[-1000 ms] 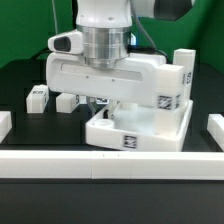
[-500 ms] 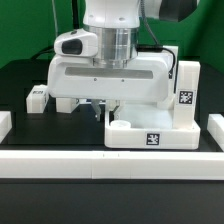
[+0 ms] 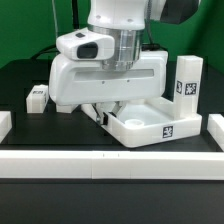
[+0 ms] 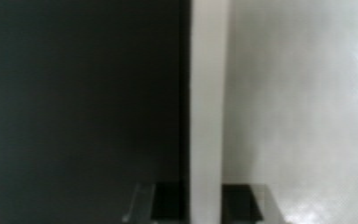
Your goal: Assemble desk
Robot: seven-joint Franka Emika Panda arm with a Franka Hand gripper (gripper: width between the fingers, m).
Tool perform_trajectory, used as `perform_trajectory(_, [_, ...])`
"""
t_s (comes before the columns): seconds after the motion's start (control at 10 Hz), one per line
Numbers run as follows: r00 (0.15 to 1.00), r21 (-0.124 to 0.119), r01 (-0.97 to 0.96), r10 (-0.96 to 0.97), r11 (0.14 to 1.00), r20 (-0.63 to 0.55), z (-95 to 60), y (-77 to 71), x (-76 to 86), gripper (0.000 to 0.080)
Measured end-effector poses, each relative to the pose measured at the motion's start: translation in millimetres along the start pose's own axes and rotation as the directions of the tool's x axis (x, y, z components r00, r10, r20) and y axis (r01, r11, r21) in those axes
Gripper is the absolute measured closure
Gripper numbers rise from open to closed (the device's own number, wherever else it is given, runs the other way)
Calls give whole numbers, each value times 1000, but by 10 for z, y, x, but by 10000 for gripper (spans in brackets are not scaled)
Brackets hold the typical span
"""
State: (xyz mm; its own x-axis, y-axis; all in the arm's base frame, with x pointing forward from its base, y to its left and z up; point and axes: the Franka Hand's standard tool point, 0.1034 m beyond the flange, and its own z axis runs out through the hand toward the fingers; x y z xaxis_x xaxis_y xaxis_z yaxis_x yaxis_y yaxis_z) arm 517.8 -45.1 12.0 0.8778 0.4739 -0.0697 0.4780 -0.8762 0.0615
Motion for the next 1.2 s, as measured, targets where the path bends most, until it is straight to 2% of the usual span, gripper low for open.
perform_trajectory(0.3, [989,-3,148,-148,989,6,8,17,-22,730])
perform_trajectory(0.6, [931,-19,366,-366,930,21,5,-52,114,730])
perform_trajectory(0.8, [880,-25,474,-474,880,24,-12,-86,166,730])
perform_trajectory(1.1, [770,-24,637,-636,770,51,2,-42,129,732])
perform_trajectory(1.2, [730,-28,683,-681,730,57,-10,-100,192,732])
